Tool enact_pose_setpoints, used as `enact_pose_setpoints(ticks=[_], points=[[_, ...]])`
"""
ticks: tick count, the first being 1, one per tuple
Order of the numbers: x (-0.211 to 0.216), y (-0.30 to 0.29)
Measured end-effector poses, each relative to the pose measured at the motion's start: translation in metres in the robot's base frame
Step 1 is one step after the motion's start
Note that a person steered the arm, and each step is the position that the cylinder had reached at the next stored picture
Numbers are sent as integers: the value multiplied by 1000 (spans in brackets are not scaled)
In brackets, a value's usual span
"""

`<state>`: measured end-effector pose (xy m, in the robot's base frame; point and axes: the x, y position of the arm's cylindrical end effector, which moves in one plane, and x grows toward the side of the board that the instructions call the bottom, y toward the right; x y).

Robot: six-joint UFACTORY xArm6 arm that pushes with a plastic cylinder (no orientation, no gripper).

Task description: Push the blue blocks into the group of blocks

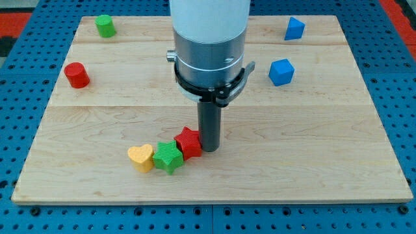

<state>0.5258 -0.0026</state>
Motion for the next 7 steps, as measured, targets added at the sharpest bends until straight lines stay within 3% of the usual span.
enact_pose_setpoints(ticks=[1, 3, 4, 7], points=[[-28, 79], [-155, 187], [-184, 174], [-106, 56]])
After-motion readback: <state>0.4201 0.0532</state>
